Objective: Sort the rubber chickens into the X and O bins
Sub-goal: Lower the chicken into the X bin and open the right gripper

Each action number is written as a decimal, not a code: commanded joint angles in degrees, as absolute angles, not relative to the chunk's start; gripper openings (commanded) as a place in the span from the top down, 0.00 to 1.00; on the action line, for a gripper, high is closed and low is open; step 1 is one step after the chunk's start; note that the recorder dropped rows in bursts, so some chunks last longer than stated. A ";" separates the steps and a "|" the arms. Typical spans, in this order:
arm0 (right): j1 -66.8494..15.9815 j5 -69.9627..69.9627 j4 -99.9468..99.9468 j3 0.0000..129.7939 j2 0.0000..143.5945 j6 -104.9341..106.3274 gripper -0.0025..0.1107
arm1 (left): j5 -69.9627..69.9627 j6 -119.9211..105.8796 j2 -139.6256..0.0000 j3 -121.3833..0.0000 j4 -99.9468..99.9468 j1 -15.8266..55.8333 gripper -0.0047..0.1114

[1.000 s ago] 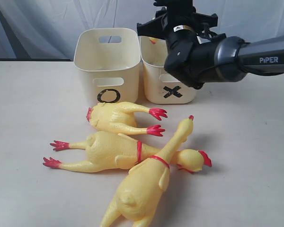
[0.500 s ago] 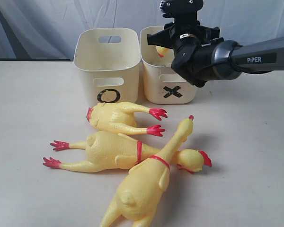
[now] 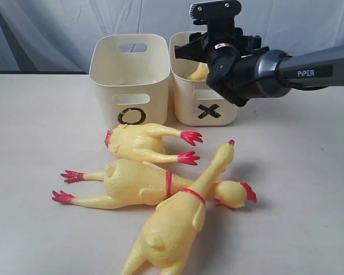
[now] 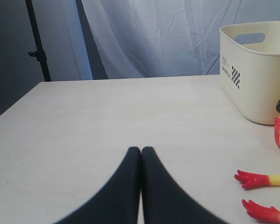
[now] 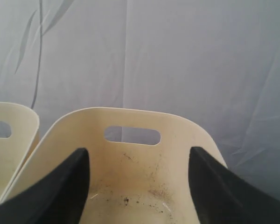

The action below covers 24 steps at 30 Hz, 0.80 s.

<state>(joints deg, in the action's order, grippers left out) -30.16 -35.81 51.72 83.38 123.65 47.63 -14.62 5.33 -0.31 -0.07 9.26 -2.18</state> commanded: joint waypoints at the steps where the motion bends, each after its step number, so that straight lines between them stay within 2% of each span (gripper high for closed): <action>1: -29.76 -36.27 51.23 83.73 123.54 47.90 0.45 | -13.68 5.73 0.00 0.00 9.29 -2.28 0.96; 12: -29.76 -35.88 52.55 83.73 120.75 49.05 0.45 | -13.68 5.73 0.00 0.00 9.29 -2.28 0.96; 24: -29.76 -33.20 69.20 83.73 111.85 68.13 0.45 | -13.68 5.73 0.00 0.00 9.29 -2.28 0.96</action>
<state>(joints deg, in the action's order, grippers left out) -30.16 -34.61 64.92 83.38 114.24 63.17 -14.62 5.33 -0.31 -0.07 9.26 -2.18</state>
